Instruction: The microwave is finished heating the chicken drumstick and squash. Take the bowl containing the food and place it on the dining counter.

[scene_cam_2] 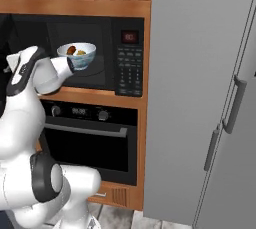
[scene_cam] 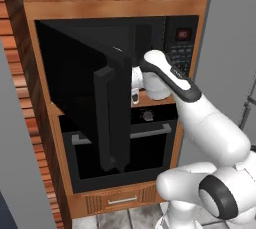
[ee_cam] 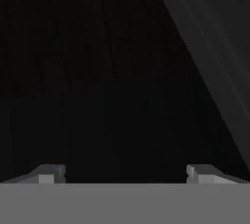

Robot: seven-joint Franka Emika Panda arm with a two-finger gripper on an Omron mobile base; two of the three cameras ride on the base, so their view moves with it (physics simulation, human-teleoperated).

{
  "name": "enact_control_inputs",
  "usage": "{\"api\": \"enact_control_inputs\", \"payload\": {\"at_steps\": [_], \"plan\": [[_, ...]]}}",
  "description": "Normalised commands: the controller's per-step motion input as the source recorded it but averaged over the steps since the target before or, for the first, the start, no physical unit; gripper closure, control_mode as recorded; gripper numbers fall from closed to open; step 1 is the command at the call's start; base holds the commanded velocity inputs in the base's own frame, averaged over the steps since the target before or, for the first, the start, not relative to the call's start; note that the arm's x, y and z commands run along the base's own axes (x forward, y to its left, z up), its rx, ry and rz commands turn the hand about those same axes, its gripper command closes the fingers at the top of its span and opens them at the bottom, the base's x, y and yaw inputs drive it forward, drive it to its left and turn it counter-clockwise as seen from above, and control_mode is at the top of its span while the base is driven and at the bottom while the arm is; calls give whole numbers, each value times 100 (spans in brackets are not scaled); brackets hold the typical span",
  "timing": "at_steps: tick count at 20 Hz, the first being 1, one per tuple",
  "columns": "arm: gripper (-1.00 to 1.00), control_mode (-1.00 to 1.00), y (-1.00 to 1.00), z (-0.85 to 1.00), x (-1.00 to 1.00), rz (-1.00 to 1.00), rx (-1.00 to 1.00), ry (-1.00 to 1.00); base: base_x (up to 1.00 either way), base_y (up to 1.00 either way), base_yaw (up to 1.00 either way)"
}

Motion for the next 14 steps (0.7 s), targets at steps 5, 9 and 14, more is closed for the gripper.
{"api": "enact_control_inputs", "payload": {"at_steps": [5,9,14], "plan": [[-100,-100,100,-26,9,-10,-3,-8,0,0,0],[-100,-100,56,-1,5,-13,-8,0,0,0,0],[-100,-100,-56,8,0,-4,-1,-4,0,0,0]]}}
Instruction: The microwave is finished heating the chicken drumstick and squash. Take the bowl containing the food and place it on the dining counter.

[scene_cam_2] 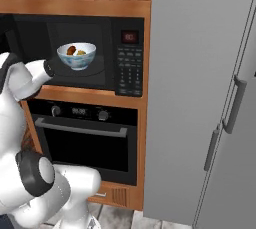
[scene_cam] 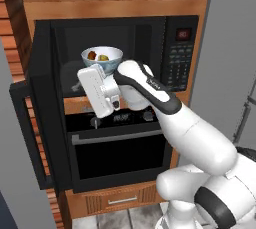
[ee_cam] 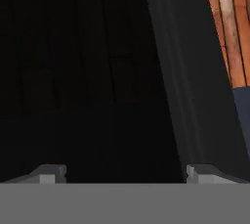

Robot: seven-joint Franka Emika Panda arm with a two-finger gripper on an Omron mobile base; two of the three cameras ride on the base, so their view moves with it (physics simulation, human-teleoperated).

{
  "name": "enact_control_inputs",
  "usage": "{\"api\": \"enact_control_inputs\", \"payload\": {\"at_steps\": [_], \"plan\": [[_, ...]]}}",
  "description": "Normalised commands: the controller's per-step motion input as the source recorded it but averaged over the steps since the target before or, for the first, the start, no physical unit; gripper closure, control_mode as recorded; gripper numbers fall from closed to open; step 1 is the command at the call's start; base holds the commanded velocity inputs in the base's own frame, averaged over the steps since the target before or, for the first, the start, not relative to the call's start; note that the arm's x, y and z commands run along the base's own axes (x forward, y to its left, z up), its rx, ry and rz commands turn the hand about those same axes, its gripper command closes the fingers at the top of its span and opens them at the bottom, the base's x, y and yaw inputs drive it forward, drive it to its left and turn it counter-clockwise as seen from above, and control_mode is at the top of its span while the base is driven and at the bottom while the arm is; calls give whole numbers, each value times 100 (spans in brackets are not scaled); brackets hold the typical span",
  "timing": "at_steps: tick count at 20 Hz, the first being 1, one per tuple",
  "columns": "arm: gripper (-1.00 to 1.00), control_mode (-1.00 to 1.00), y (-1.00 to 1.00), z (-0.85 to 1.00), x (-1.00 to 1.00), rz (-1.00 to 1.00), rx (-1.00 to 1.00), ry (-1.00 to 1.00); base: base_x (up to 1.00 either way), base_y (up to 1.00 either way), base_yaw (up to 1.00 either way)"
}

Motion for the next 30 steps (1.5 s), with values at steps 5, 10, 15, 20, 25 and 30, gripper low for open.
{"api": "enact_control_inputs", "payload": {"at_steps": [5,10,15,20,25,30], "plan": [[-100,-100,-100,26,-13,-21,-7,-16,0,0,0],[-100,-100,-100,21,0,-32,-11,-2,0,0,0],[-100,-100,-100,23,13,-42,-15,-1,0,0,0],[-100,-100,-63,51,75,-44,-1,0,0,0,0],[-100,-100,-9,14,44,-6,3,3,0,0,0],[-100,-100,-24,-23,95,2,-1,4,0,0,0]]}}
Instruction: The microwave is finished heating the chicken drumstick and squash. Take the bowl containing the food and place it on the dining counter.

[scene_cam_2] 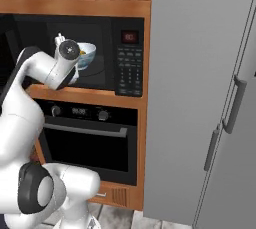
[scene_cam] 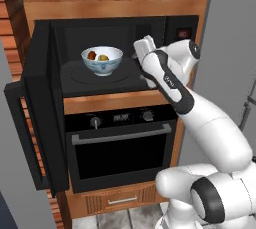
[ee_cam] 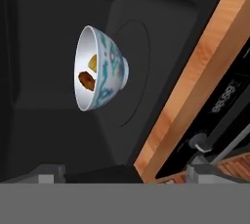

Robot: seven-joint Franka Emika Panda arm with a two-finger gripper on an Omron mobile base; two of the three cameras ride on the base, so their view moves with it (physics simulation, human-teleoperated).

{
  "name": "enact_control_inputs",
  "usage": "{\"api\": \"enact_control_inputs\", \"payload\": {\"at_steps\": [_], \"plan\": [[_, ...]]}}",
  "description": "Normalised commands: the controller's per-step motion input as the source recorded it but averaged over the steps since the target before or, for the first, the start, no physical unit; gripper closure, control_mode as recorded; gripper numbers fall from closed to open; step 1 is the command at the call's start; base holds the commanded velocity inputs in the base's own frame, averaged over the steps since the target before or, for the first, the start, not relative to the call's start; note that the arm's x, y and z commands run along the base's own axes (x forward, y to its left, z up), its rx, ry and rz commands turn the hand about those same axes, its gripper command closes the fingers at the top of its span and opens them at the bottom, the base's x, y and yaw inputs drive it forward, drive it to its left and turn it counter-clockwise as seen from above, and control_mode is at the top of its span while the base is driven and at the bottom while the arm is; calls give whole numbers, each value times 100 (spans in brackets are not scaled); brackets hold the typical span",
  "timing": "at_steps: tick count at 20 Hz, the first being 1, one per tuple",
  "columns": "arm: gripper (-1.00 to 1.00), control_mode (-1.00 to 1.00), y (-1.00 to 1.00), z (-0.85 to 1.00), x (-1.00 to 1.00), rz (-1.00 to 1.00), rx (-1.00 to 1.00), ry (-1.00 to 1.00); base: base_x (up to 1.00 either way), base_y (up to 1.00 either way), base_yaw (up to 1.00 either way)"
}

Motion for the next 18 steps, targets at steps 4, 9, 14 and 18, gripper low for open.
{"api": "enact_control_inputs", "payload": {"at_steps": [4,9,14,18], "plan": [[-100,-100,-21,-18,69,4,-7,1,0,0,0],[-100,-100,4,-26,75,1,-9,1,0,0,0],[-100,-100,20,-21,78,0,-7,3,0,0,0],[-100,-100,45,-9,69,0,-3,2,0,0,0]]}}
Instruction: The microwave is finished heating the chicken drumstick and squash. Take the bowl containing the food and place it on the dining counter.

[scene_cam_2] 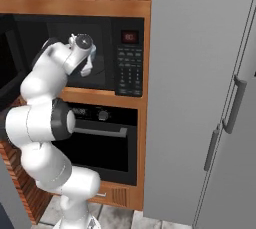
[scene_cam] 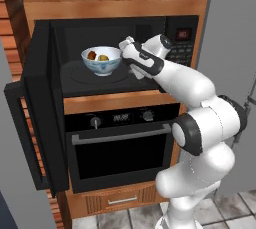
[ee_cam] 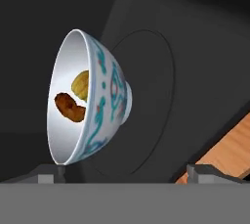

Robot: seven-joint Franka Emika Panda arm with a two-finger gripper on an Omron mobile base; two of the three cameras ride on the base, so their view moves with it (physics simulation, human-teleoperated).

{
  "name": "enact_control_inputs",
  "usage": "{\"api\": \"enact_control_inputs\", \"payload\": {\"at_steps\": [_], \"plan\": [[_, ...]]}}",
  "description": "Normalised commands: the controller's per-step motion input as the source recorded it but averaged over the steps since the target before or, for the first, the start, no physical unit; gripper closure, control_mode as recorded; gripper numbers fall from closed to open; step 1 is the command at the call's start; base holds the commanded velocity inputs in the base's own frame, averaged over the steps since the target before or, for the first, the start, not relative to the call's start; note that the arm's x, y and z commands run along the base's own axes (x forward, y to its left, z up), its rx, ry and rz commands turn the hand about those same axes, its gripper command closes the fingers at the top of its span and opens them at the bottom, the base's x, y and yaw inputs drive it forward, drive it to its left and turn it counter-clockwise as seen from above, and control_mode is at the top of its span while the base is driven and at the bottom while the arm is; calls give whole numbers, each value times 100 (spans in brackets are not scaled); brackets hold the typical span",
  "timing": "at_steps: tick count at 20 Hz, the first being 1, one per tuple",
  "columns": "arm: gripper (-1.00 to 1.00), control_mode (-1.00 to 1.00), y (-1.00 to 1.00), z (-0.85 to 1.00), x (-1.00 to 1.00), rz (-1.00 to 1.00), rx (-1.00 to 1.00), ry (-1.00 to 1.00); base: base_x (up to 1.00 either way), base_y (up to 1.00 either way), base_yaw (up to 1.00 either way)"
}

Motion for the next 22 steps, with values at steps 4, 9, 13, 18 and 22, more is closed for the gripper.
{"api": "enact_control_inputs", "payload": {"at_steps": [4,9,13,18,22], "plan": [[-100,-100,30,-2,70,0,-3,2,0,0,0],[-100,-100,25,-7,67,0,-6,4,0,0,0],[-100,-100,17,-14,47,0,-7,5,0,0,0],[-100,-100,10,-20,32,0,-7,3,0,0,0],[-100,-100,7,-14,30,0,-5,1,0,0,0]]}}
